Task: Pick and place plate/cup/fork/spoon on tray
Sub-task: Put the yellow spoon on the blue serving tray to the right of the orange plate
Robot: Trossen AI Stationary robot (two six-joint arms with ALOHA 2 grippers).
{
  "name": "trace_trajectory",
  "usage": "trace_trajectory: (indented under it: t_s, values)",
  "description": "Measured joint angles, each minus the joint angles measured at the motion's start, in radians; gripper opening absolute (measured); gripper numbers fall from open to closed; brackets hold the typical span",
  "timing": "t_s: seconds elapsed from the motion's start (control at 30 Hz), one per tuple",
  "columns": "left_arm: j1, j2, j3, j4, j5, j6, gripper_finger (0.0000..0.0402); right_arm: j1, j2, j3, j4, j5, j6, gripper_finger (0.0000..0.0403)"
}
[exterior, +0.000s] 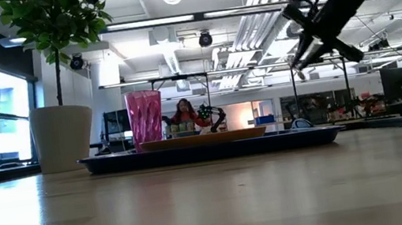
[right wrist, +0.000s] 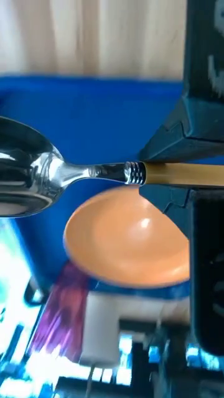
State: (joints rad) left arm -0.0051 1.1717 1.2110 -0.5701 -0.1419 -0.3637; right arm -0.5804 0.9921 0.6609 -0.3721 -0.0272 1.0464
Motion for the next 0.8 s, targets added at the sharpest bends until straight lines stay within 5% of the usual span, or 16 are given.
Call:
trace_trajectory:
  t_s: [0.33, 0.8]
  values:
    - [0.000, 0.000, 0.000, 0.000, 0.000, 0.002, 0.0106, 0.074, 0.009, 0.001, 0.181, 0.086, 0.037, 0.0016]
    - [0.000, 0.000, 0.000, 0.000, -0.003, 0.001, 0.0106, 0.111, 0.195, 0.307, -0.180, 0.143, -0.060, 0.0016]
